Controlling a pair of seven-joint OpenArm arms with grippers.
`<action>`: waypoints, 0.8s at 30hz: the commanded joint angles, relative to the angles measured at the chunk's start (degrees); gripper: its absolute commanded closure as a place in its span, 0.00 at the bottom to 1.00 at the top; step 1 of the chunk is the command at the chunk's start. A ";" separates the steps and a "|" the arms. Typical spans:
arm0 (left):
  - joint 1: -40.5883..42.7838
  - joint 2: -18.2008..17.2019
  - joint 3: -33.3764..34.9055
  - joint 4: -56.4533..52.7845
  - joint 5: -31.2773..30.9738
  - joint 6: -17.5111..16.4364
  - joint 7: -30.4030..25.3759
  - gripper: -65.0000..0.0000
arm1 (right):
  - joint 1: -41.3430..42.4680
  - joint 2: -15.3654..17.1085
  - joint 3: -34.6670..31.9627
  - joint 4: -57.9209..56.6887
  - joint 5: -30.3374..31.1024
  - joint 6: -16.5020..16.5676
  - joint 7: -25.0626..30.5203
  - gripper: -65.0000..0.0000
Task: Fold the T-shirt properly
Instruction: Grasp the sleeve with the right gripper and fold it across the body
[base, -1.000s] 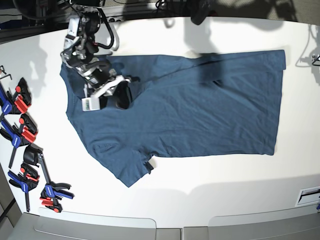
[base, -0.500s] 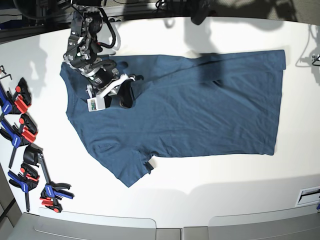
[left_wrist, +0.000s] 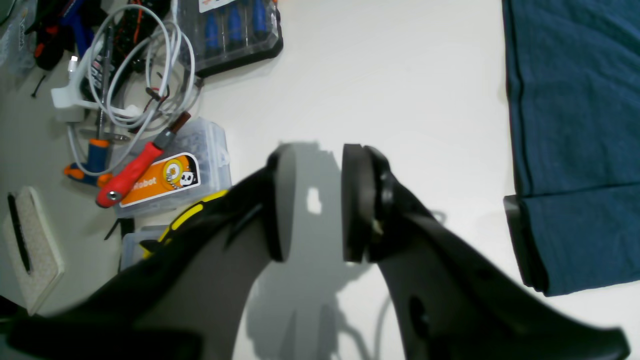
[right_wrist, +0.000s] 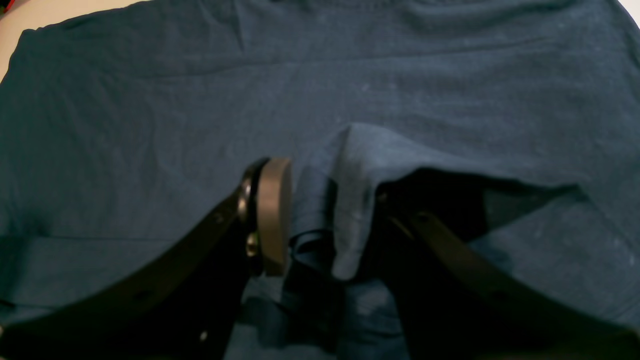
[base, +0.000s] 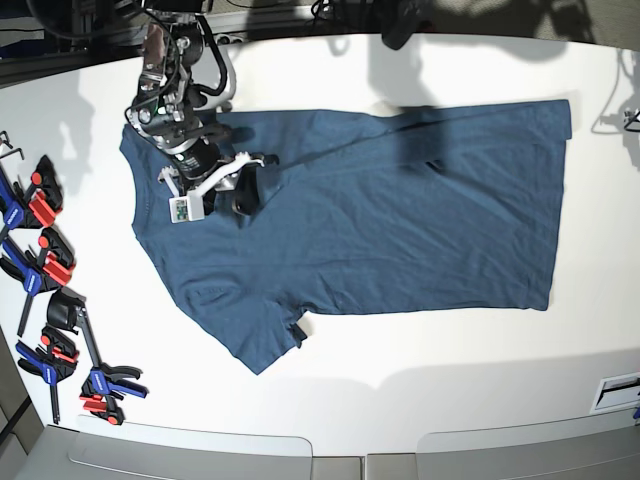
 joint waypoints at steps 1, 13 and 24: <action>0.00 -1.42 -0.59 0.81 -0.33 0.44 -1.38 0.77 | 0.79 0.31 0.04 0.85 0.61 0.22 1.53 0.70; 0.00 -1.40 -0.59 0.81 -0.33 0.44 -1.38 0.77 | 5.33 0.28 0.00 0.85 0.66 -5.95 1.55 0.70; 0.00 -1.07 -0.59 0.81 -0.31 0.44 -1.36 0.77 | 10.93 0.28 0.00 0.85 0.59 -5.95 1.53 0.70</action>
